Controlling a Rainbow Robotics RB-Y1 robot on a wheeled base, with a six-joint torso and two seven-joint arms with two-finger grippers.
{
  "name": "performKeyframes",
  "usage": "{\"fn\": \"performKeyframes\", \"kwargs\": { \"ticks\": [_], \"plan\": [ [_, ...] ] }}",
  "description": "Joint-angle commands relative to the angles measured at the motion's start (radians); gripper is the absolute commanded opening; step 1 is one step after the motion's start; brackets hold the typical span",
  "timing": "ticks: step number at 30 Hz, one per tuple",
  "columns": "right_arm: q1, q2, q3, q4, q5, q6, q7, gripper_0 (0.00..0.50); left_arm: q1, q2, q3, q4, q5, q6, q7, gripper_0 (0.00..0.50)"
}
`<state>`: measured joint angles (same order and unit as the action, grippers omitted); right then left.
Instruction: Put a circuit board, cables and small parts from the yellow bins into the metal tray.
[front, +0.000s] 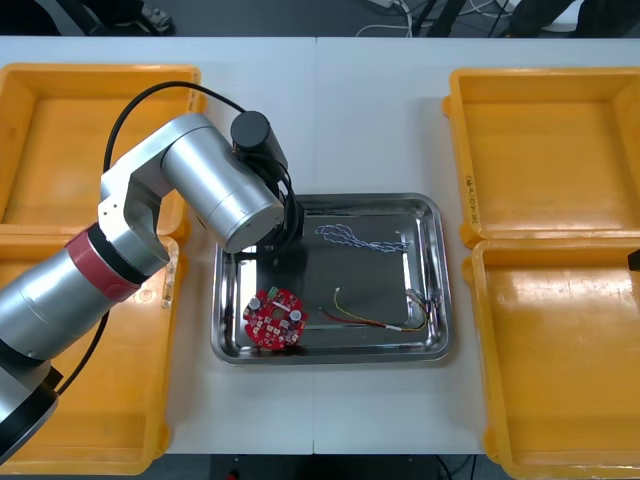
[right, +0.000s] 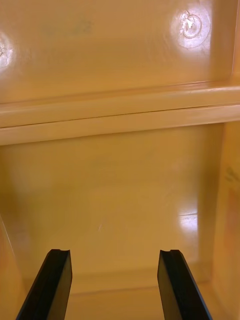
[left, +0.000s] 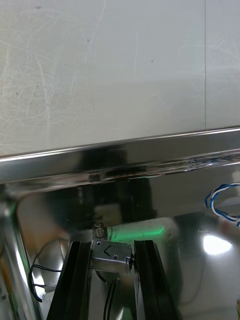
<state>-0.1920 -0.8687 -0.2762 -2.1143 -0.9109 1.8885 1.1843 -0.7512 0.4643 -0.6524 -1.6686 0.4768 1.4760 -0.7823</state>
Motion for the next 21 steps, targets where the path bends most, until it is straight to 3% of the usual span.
{"fn": "performKeyframes", "kwargs": {
  "ticks": [1, 6, 8, 10, 11, 15, 21],
  "plan": [
    [0.013, -0.053, -0.029, 0.027, -0.002, -0.031, 0.012, 0.5, 0.004, -0.01, -0.018, -0.01, -0.001, -0.013, 0.02, 0.0],
    [0.014, -0.053, -0.029, 0.043, 0.003, -0.054, 0.023, 0.5, 0.009, -0.01, -0.018, -0.011, -0.001, -0.013, 0.018, 0.002],
    [0.013, -0.053, -0.029, 0.054, 0.0, -0.058, 0.024, 0.5, 0.009, -0.01, -0.018, -0.011, -0.001, -0.013, 0.017, 0.292],
    [0.013, -0.053, -0.029, 0.059, -0.002, -0.063, 0.028, 0.5, 0.009, -0.01, -0.018, -0.011, -0.004, -0.013, 0.017, 0.426],
    [0.013, -0.053, -0.028, 0.063, -0.003, -0.065, 0.029, 0.5, 0.009, -0.01, -0.018, -0.011, -0.004, -0.017, 0.017, 0.454],
    [0.013, -0.053, -0.023, 0.066, -0.014, -0.063, 0.032, 0.5, 0.012, -0.01, -0.018, -0.011, -0.007, -0.031, 0.02, 0.498],
    [0.013, -0.053, -0.005, 0.066, -0.026, -0.065, 0.035, 0.5, 0.013, -0.007, -0.018, -0.011, -0.007, -0.034, 0.017, 0.5]
  ]
}}
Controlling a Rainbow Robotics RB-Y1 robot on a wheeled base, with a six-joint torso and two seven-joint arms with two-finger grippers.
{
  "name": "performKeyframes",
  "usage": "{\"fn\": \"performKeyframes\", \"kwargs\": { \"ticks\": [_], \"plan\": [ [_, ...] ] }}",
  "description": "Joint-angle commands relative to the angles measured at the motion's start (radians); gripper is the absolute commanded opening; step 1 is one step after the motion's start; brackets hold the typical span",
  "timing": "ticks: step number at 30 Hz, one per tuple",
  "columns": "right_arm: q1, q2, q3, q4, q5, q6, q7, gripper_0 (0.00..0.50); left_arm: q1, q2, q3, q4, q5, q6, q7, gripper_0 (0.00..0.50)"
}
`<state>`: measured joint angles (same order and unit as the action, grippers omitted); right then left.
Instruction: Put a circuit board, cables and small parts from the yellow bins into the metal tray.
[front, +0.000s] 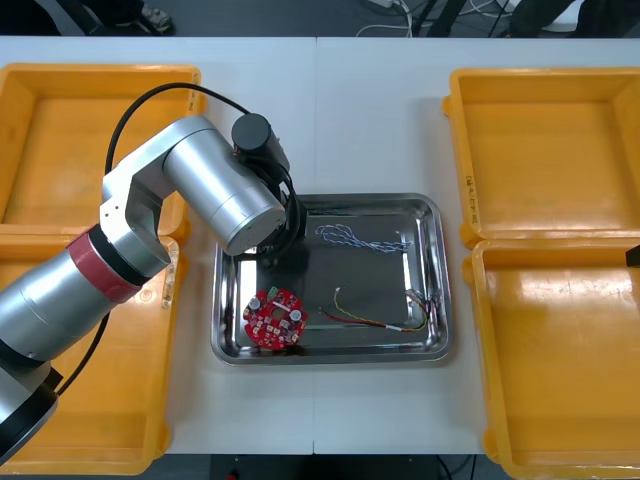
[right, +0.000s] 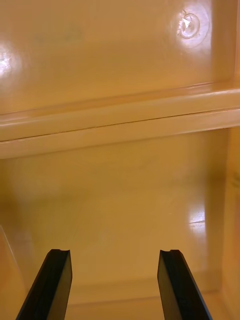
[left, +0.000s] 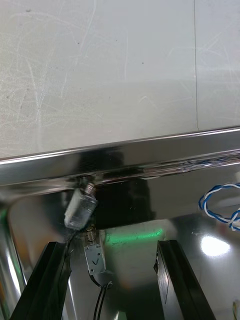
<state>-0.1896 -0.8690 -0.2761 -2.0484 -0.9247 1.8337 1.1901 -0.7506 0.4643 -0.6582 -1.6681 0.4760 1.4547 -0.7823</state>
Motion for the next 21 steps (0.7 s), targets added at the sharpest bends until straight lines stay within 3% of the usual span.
{"fn": "performKeyframes", "kwargs": {
  "ticks": [1, 11, 21],
  "plan": [
    [0.01, -0.053, -0.005, 0.002, -0.013, -0.01, 0.029, 0.5, 0.013, -0.007, -0.012, -0.012, -0.007, -0.013, 0.015, 0.5],
    [0.016, -0.053, -0.003, 0.002, -0.01, -0.008, 0.031, 0.5, 0.01, 0.011, 0.006, -0.027, -0.004, 0.004, -0.005, 0.5],
    [0.039, -0.051, -0.003, 0.0, -0.002, -0.028, 0.034, 0.5, -0.01, 0.039, 0.141, -0.157, 0.07, 0.22, -0.094, 0.5]
  ]
}}
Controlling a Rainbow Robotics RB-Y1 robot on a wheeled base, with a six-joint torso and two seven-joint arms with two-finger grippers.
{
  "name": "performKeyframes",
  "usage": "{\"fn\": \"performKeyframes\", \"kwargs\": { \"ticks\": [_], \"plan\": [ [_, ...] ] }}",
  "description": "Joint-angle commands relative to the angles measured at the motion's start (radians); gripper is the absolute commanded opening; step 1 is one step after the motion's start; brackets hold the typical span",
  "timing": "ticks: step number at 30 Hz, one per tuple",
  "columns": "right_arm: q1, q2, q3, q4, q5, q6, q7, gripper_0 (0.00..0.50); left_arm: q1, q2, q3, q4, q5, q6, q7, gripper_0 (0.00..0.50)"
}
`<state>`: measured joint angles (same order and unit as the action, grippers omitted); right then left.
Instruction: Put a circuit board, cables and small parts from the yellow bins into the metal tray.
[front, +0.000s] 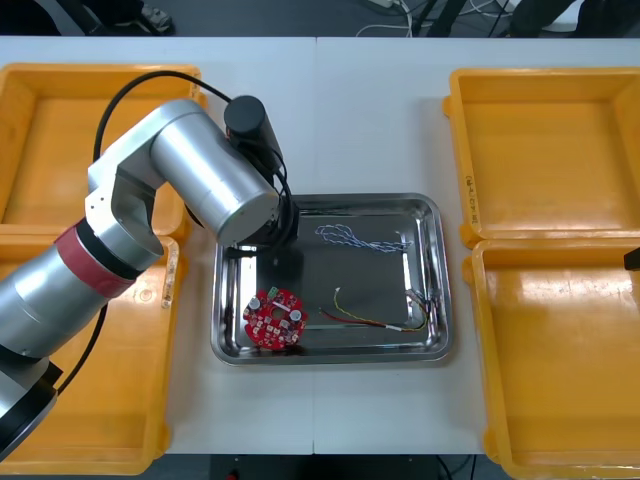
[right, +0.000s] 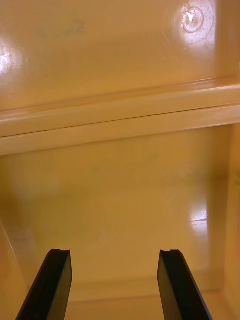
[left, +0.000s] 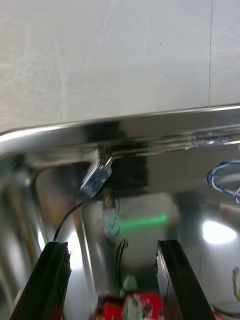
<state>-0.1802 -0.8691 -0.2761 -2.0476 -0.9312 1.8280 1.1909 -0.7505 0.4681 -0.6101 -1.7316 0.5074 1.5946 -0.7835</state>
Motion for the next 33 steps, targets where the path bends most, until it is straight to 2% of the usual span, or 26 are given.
{"fn": "performKeyframes", "kwargs": {
  "ticks": [1, 10, 18, 23, 28, 33],
  "plan": [
    [0.034, -0.051, -0.003, 0.001, 0.005, -0.029, 0.033, 0.5, -0.013, 0.04, 0.113, -0.111, 0.054, 0.102, -0.095, 0.5],
    [0.071, -0.045, -0.002, 0.001, 0.006, -0.075, 0.035, 0.5, -0.015, 0.095, 0.256, -0.212, 0.145, 0.246, -0.131, 0.5],
    [0.082, -0.041, -0.003, 0.0, 0.009, -0.078, 0.036, 0.5, -0.003, 0.138, 0.366, -0.226, 0.169, 0.325, -0.246, 0.5],
    [0.082, -0.039, -0.003, 0.001, 0.008, -0.078, 0.035, 0.5, 0.045, 0.17, 0.434, -0.25, 0.164, 0.325, -0.301, 0.5],
    [0.082, -0.039, -0.002, 0.0, 0.009, -0.07, 0.038, 0.5, 0.132, 0.23, 0.515, -0.289, 0.168, 0.325, -0.382, 0.5],
    [0.082, -0.039, -0.002, 0.0, 0.015, -0.079, 0.038, 0.5, 0.192, 0.256, 0.584, -0.307, 0.178, 0.325, -0.402, 0.5]
  ]
}}
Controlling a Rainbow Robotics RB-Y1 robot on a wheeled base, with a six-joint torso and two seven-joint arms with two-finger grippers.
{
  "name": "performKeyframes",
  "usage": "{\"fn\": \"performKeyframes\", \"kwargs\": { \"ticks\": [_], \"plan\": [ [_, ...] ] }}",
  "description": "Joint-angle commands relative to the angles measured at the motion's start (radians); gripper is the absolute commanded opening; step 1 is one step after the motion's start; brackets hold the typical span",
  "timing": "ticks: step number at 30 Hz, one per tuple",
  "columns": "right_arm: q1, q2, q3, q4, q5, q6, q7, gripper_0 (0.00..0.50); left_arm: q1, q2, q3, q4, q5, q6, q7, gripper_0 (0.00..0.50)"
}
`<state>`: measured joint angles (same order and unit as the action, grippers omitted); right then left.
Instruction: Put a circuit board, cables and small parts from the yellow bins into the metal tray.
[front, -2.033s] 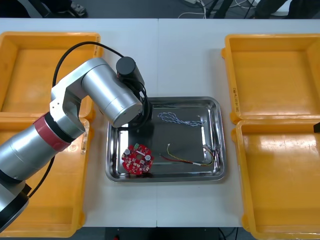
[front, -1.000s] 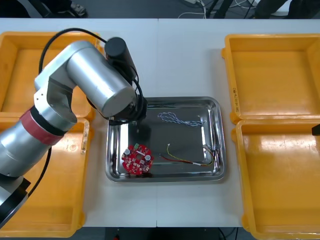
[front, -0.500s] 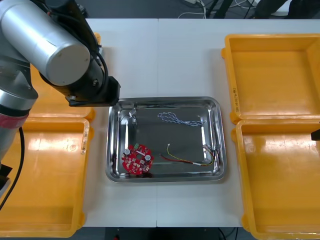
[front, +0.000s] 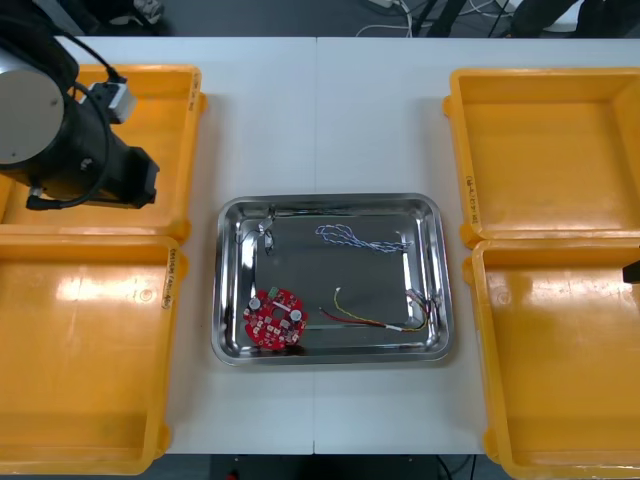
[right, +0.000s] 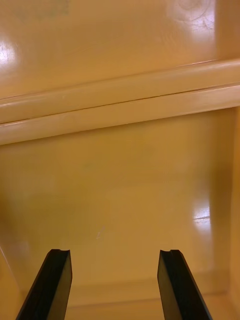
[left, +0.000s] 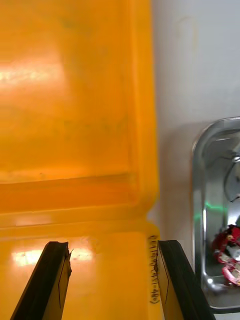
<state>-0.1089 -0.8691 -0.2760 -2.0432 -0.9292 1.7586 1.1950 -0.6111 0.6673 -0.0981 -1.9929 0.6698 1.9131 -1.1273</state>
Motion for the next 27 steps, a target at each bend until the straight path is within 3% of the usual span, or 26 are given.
{"fn": "performKeyframes", "kwargs": {
  "ticks": [1, 13, 27],
  "plan": [
    [0.011, -0.039, 0.003, -0.003, 0.017, -0.018, 0.034, 0.5, 0.068, 0.063, 0.092, -0.052, 0.021, 0.007, -0.074, 0.5],
    [0.011, -0.028, 0.032, -0.003, 0.018, -0.042, 0.031, 0.5, 0.211, 0.083, 0.299, -0.072, 0.037, 0.007, -0.256, 0.5],
    [0.011, -0.011, 0.032, -0.003, 0.024, -0.022, 0.024, 0.5, 0.346, 0.083, 0.382, -0.073, 0.048, -0.002, -0.345, 0.5]
  ]
}}
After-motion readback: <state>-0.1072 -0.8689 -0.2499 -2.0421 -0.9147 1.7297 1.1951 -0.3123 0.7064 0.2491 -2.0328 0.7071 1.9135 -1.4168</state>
